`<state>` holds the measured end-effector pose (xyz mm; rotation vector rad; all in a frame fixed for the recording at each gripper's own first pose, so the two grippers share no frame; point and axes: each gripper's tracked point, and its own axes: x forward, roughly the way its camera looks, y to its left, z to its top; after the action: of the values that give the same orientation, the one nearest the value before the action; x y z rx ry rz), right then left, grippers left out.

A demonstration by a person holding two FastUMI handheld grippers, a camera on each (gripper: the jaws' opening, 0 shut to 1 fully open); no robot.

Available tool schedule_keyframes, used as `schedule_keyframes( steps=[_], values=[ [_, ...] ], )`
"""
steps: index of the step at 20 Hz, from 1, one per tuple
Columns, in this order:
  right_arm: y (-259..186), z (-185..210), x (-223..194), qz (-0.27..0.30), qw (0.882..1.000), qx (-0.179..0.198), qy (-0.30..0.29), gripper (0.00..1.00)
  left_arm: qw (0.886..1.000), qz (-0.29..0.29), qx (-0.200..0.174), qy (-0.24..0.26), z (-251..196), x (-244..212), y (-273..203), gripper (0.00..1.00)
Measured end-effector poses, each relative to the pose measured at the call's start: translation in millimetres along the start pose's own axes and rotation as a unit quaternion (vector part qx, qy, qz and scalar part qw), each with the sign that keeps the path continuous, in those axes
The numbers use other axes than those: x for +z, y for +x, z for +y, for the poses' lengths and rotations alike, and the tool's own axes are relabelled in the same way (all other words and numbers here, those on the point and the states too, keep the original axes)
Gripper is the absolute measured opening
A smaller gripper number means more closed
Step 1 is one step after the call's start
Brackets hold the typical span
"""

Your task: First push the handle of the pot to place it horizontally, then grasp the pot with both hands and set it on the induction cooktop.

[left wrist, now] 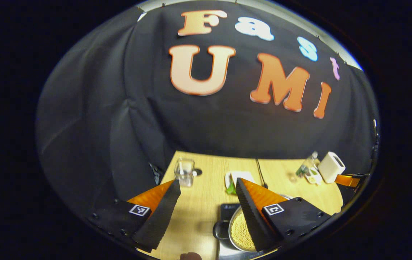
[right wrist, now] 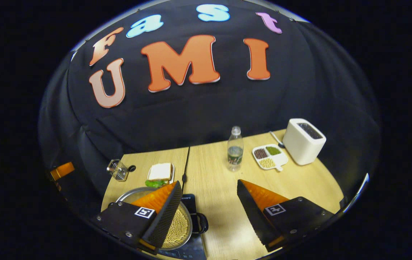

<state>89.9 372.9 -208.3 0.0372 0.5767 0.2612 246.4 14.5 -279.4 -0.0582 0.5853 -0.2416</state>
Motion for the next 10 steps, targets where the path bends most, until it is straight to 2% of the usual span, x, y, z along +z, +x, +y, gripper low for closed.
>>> schedule_keyframes(
  steps=[3,6,10],
  values=[
    [-44,1,66,-0.077,0.997,-0.006,-0.014,0.95,0.997,-0.071,0.009,0.000,16,77,-35,0.98],
    [-87,-3,112,-0.131,0.991,-0.014,-0.007,0.95,0.990,-0.137,0.022,0.012,35,141,-88,0.98],
    [-144,-13,155,-0.193,0.981,-0.016,0.009,0.95,0.980,-0.194,0.033,0.024,51,194,-144,0.97]
  ],
)
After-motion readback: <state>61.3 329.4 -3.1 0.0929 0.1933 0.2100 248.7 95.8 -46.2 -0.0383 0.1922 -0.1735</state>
